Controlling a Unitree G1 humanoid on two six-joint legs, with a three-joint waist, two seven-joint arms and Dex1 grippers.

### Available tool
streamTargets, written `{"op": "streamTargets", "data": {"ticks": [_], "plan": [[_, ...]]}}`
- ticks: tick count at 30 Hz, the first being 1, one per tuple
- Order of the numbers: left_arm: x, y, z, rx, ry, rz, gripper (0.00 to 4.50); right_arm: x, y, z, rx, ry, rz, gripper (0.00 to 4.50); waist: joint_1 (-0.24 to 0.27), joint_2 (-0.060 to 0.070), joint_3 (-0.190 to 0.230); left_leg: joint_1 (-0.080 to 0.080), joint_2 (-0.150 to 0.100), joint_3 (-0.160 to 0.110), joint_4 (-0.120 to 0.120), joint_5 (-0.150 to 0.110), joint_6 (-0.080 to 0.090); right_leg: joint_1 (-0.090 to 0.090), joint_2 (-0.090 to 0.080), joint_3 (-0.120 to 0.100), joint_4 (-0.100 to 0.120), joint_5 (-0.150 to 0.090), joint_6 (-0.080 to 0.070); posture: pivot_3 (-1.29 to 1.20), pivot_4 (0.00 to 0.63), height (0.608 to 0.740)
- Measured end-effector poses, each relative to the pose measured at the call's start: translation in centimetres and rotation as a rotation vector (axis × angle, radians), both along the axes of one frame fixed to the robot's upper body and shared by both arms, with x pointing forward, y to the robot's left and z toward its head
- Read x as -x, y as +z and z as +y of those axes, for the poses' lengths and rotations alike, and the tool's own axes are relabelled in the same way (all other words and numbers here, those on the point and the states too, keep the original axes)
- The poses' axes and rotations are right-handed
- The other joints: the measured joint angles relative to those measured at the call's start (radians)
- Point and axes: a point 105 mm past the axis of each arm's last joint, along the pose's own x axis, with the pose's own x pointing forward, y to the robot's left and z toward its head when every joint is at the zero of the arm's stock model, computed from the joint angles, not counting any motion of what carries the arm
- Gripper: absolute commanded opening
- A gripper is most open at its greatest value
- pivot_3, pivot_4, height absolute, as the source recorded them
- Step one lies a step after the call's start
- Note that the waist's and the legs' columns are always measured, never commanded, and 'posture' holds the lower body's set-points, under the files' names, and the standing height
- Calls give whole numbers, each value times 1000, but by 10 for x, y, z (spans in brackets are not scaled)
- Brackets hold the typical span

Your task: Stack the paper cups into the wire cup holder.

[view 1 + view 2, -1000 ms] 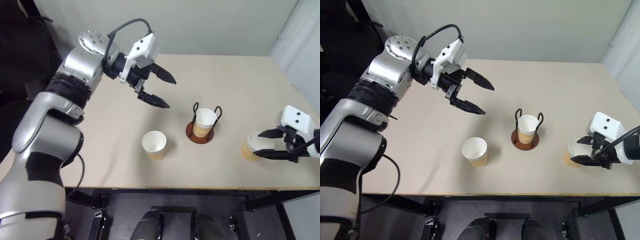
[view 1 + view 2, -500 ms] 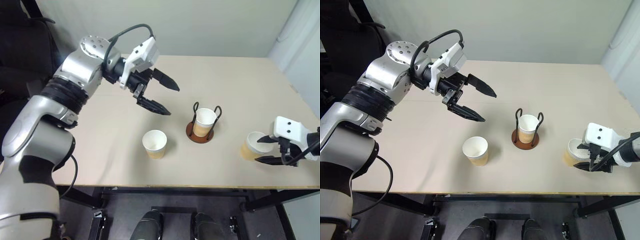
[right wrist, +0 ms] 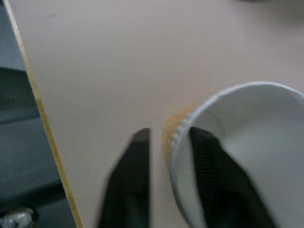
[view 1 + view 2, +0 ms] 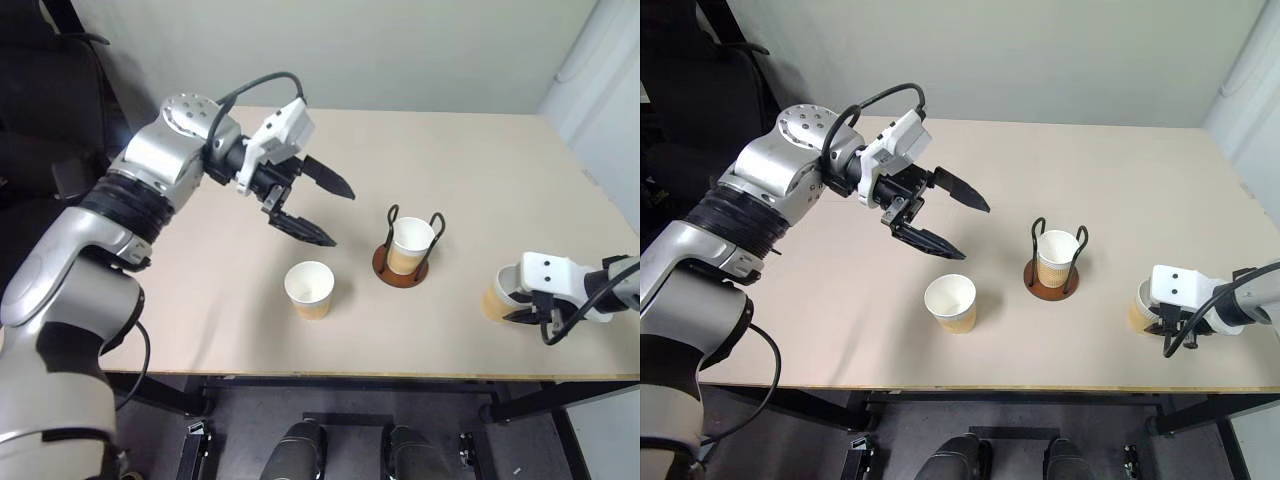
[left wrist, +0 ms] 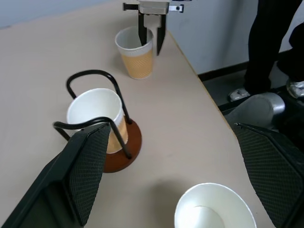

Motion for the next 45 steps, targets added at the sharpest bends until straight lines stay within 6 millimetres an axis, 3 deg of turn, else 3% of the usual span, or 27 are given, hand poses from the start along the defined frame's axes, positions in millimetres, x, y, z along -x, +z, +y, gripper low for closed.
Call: {"op": "streamTargets", "data": {"ticks": [8, 13, 19, 24, 26, 32, 45], "plan": [[-12, 0, 12, 0, 65, -27, 4500, 4, 3, -2, 30, 18, 40, 61, 0, 0, 0, 0, 0, -1, 0, -1, 0, 0, 0, 0, 0, 0, -1, 0, 150, 740], [-31, 16, 30, -7, 198, -79, 4500, 8, 22, -3, 29, -2, 46, 61, 0, 0, 0, -1, 0, -2, -2, -2, -2, -1, 0, 0, -1, -1, -2, 0, 150, 740], [-38, 27, 36, 17, 255, -91, 4500, -1, 72, 16, -40, 19, -79, 61, -2, 0, 0, -1, 0, -3, -5, -1, -8, -3, 0, 0, -1, -5, -4, 0, 150, 740], [-39, 29, 36, 35, 264, -86, 4500, -17, 146, 24, -89, 19, -318, 61, -3, -2, 0, -1, 0, -2, -13, 1, -12, -8, 0, -1, -1, -7, -6, 0, 150, 740], [-39, 29, 36, 39, 262, -88, 4500, -20, 163, 28, -100, 27, -373, 61, -1, -3, 0, -1, 1, -4, -16, 1, -12, -9, 0, -1, 0, -6, -6, 0, 150, 740], [-38, 31, 34, 39, 252, -91, 4500, -29, 165, 59, -158, 108, -354, 61, -6, -2, 0, -1, 2, -2, -20, 1, -14, -11, 1, -3, 2, -7, -3, 0, 150, 740], [-36, 32, 34, 36, 247, -96, 4500, -38, 141, 115, -226, 254, -266, 61, -5, -3, 0, -1, 5, -6, -17, 1, -14, -9, 0, -5, 2, -10, -4, 0, 150, 740]]}}
